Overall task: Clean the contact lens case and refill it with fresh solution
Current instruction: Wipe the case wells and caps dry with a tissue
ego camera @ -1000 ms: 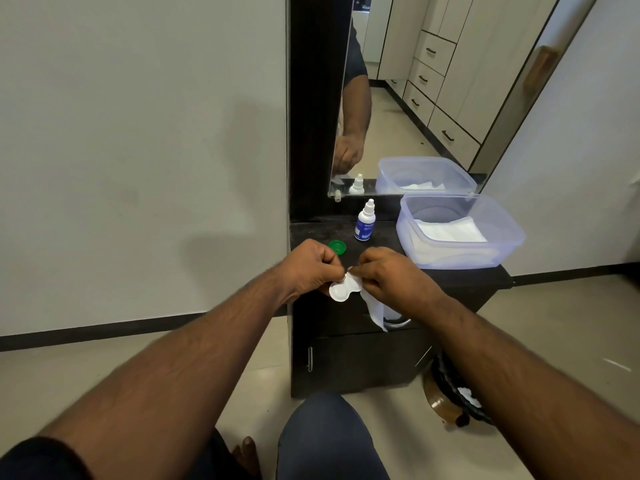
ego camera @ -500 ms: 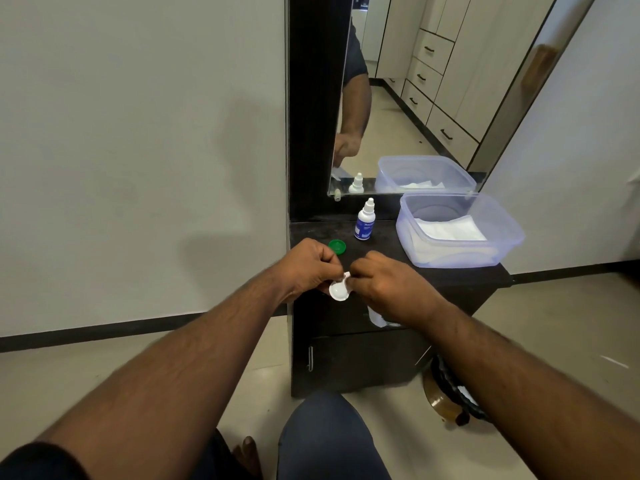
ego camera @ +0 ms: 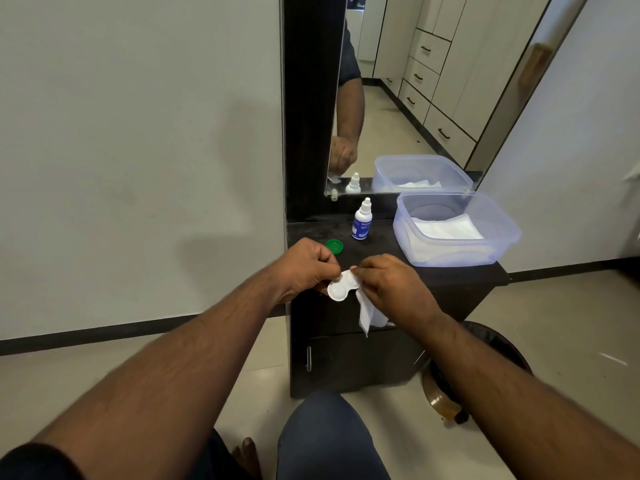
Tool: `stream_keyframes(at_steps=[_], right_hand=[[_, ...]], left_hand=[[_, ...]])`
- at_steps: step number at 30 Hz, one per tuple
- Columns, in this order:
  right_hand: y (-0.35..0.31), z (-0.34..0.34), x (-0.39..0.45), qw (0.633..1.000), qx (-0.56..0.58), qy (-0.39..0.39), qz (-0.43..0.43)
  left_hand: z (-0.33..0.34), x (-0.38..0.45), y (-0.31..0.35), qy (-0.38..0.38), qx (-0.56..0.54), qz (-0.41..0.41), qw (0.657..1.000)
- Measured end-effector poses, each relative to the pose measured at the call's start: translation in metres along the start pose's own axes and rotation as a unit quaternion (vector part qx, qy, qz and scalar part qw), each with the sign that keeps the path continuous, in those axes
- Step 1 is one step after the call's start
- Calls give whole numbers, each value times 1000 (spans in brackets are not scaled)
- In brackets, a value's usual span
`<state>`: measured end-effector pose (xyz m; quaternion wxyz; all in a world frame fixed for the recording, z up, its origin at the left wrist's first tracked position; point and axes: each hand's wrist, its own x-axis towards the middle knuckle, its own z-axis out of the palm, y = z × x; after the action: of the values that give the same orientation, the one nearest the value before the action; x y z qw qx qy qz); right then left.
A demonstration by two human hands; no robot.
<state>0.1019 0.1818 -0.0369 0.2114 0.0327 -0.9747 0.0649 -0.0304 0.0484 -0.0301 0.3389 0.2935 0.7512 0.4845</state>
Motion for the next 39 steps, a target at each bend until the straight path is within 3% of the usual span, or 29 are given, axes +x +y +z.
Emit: stream_keyframes(at_steps=[4,8,12,14,19,22,27,32,36,39], right_hand=[[-11,2,-5,999,6,-15,-31],[-6,10,-5,987,81,20,139],[-17,17,-14,971,134,90,176],[-16,14,-12,968,156,73,182],[-5,-9,18,961,188,-53,194],[-13,-4,14,960,154,-50,230],[-49,13,-7,902,180,97,380],[-60,8,-9,865,251,128,415],[-46,-3,-19,770,412,187,450],[-33,-9,-26,737,447,205,464]], left_hand=[[0,0,-1,3,9,2,1000],[0,0,-2,8,-3,-1,1000],[-1,-2,-2,13,11,2,1000],[-1,-2,0,0,12,0,1000],[-1,-2,0,-7,8,9,1000],[0,-3,-1,15,11,10,1000],[4,-2,-2,38,2,-4,999],[5,-3,-3,55,-1,13,998],[6,-3,-7,69,-70,32,995],[4,-3,-4,88,-103,57,989]])
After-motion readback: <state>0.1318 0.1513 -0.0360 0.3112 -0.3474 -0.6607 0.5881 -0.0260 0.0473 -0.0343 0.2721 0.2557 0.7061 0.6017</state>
